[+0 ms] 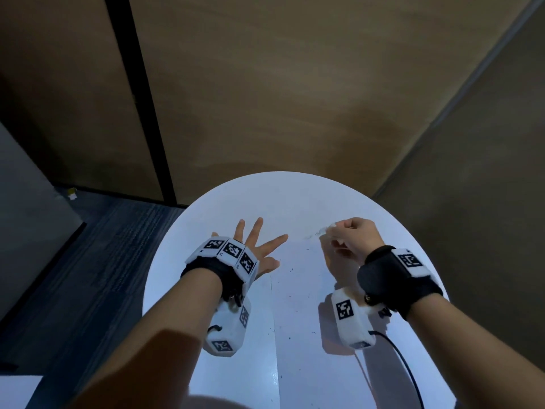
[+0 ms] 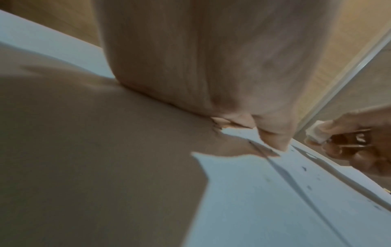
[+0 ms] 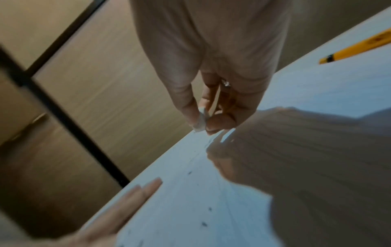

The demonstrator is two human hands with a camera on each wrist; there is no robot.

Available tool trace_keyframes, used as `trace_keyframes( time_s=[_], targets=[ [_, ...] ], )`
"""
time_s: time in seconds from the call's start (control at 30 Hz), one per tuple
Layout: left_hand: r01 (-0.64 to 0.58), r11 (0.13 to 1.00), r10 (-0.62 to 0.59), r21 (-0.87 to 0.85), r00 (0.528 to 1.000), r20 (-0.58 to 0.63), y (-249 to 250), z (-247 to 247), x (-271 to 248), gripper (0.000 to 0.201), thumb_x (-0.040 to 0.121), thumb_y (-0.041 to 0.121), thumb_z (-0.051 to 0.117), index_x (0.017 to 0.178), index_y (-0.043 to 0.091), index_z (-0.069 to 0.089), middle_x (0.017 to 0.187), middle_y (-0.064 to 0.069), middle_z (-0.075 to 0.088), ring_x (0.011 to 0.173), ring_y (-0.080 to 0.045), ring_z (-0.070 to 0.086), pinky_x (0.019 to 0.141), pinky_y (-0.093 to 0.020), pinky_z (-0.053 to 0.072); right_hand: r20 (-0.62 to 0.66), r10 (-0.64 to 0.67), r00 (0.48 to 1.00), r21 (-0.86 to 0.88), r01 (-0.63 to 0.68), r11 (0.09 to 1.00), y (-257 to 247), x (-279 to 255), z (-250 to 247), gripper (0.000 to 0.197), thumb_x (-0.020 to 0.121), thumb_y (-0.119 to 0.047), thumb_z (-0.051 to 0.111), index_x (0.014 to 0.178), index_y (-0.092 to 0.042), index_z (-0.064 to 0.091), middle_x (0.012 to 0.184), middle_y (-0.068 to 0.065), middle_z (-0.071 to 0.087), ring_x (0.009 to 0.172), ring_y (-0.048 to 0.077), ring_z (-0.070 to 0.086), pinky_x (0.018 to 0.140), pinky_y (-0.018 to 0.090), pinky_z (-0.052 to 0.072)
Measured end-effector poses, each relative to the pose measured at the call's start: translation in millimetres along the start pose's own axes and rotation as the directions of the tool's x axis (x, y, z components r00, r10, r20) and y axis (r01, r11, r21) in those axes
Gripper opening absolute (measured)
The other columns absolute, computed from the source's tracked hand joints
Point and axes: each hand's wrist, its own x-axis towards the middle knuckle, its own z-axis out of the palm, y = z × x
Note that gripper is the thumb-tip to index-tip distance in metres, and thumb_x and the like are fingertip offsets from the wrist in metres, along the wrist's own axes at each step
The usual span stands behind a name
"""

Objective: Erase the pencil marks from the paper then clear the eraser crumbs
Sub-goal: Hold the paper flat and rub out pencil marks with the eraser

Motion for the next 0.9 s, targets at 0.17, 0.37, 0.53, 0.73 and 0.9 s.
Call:
trace_keyframes(
  time_s=[0.17, 0.37, 0.53, 0.73, 0.9],
  targets=[
    [-0.045, 0.999, 0.044, 0.027, 0.999, 0.03, -2.5, -2.0, -3.5, 0.072, 0.08, 0.081, 0.028, 0.131, 0.065, -0.02, 0.149, 0.011, -0.036, 0.142, -0.027, -0.026, 0.105, -0.069, -0.002, 0.143, -0.203, 0.969, -0.35, 0.241, 0.905, -5.2, -7.7, 28.7, 0.009, 0.075, -0.005, 0.069, 0.07, -0.008, 0.063, 0.069, 0.002, 0.062, 0.065, 0.016, 0.058, 0.059, 0.022, 0.046],
    [0.004, 0.996, -0.006, 0.089, 1.0, 0.02, 2.8, -1.3, -3.5, 0.077, 0.081, 0.078, 0.03, 0.139, 0.057, -0.016, 0.15, 0.009, -0.036, 0.142, -0.028, -0.025, 0.105, -0.07, 0.002, 0.313, -0.31, 0.898, -0.661, 0.44, 0.607, -11.6, -20.4, 70.1, 0.009, 0.085, -0.012, 0.055, 0.09, -0.009, 0.063, 0.096, 0.009, 0.064, 0.086, 0.025, 0.059, 0.07, 0.028, 0.046],
    [-0.011, 0.997, 0.007, 0.083, 0.999, 0.043, 1.1, -3.3, -3.4, 0.075, 0.081, 0.08, 0.028, 0.132, 0.062, -0.024, 0.15, 0.009, -0.037, 0.142, -0.029, -0.025, 0.104, -0.07, 0.001, 0.188, -0.244, 0.951, -0.822, 0.289, 0.491, -19.2, -12.4, 49.2, 0.008, 0.088, -0.014, 0.052, 0.092, -0.008, 0.056, 0.091, 0.009, 0.057, 0.076, 0.027, 0.052, 0.067, 0.029, 0.043],
    [-0.016, 0.996, 0.013, 0.084, 0.999, 0.031, 2.5, -3.5, -3.4, 0.075, 0.082, 0.079, 0.029, 0.134, 0.061, -0.022, 0.15, 0.008, -0.036, 0.142, -0.029, -0.024, 0.104, -0.07, 0.002, 0.23, -0.21, 0.95, -0.723, 0.312, 0.616, -11.3, -20.3, 60.9, 0.008, 0.084, -0.012, 0.057, 0.089, -0.007, 0.06, 0.093, 0.01, 0.063, 0.082, 0.026, 0.061, 0.066, 0.029, 0.047],
    [-0.023, 0.997, 0.021, 0.07, 0.999, 0.037, -2.2, -1.0, 0.3, 0.075, 0.079, 0.081, 0.028, 0.13, 0.065, -0.025, 0.149, 0.01, -0.038, 0.141, -0.028, -0.026, 0.104, -0.07, 0.0, 0.131, -0.257, 0.957, -0.829, 0.248, 0.502, -15.3, -21.5, 42.8, 0.013, 0.09, -0.014, 0.05, 0.097, -0.005, 0.058, 0.099, 0.011, 0.061, 0.08, 0.028, 0.055, 0.066, 0.029, 0.042]
  ],
)
